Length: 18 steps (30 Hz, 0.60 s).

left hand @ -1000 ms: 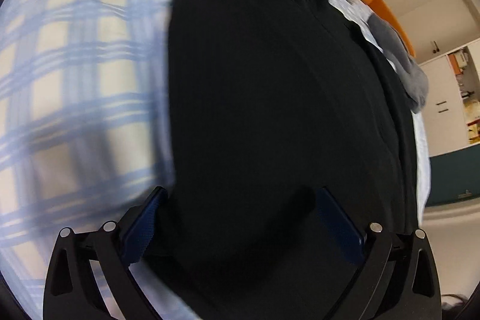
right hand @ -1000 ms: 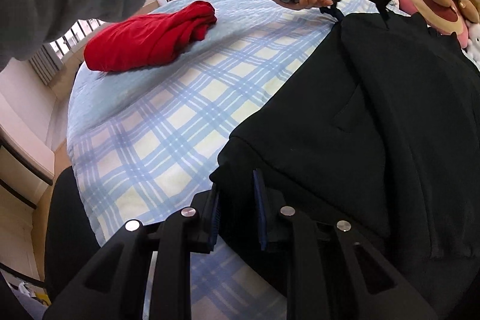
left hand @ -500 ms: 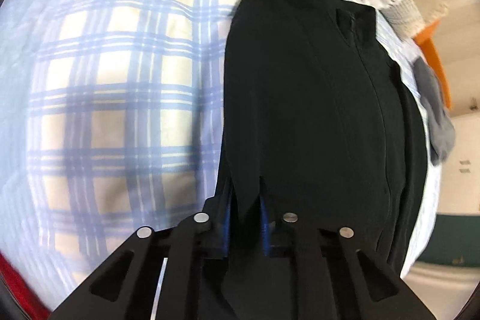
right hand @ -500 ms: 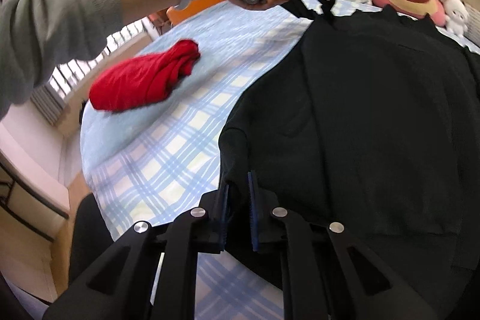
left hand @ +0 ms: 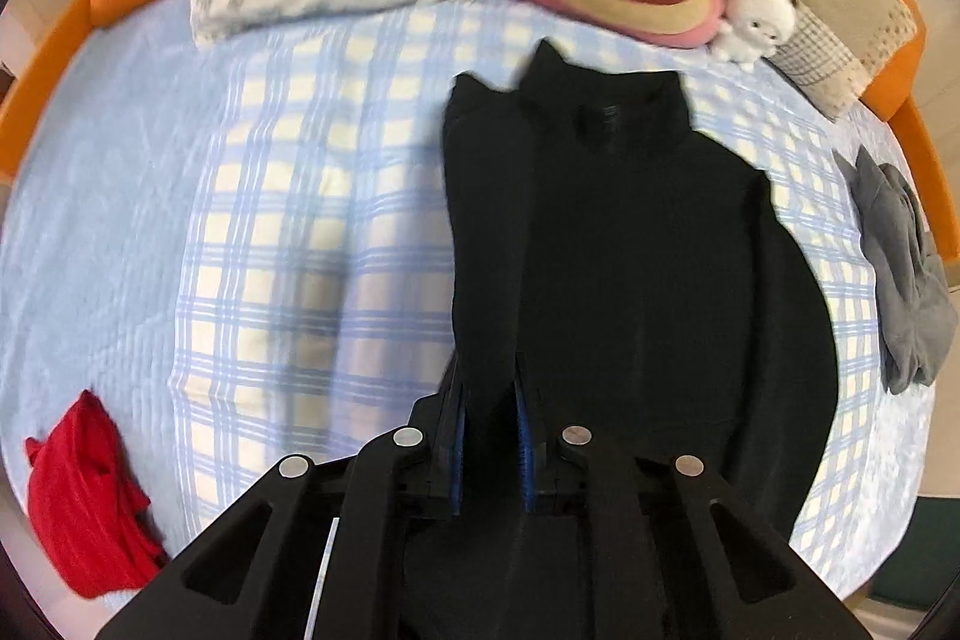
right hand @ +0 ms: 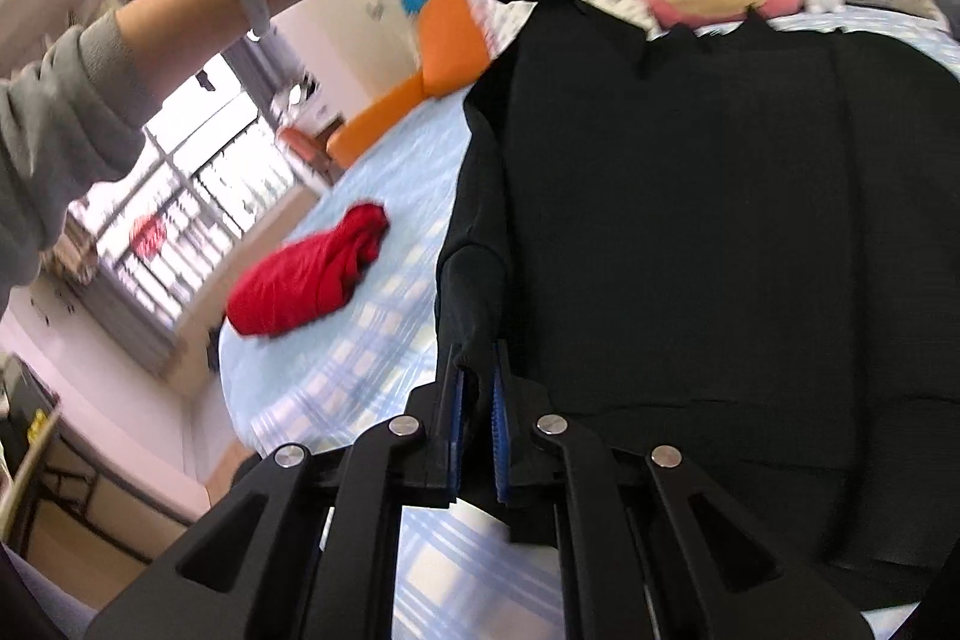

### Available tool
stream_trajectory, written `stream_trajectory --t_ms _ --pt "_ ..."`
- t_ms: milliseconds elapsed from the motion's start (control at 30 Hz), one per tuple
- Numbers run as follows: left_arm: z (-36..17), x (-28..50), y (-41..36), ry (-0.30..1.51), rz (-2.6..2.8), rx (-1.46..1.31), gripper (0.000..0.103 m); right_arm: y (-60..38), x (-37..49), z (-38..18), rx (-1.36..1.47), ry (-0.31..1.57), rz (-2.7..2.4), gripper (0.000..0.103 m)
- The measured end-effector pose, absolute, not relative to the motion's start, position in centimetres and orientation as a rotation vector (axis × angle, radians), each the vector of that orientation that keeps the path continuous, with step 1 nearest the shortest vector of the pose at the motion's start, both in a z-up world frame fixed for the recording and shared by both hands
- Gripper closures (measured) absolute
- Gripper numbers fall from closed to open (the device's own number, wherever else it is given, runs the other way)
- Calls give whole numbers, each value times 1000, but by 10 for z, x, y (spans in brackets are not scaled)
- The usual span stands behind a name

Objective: Fold large clothes

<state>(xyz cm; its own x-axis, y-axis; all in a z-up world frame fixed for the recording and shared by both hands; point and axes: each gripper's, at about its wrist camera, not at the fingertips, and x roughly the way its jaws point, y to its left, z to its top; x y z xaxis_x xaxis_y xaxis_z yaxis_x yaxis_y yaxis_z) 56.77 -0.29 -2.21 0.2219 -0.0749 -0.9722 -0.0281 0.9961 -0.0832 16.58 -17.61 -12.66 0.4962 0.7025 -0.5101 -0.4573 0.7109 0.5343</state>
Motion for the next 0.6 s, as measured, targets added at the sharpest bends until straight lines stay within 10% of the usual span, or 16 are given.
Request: stream_trajectory --t_ms 367,500,600 --pt "1 549 -189 1308 -124 99 88 -296 135 -131 532 691 557 99" --pt "-47 540 -204 1355 -76 186 36 -311 131 -138 550 700 539 99" --pt "-75 541 -196 1336 -4 332 29 -314 129 -137 536 702 548 97"
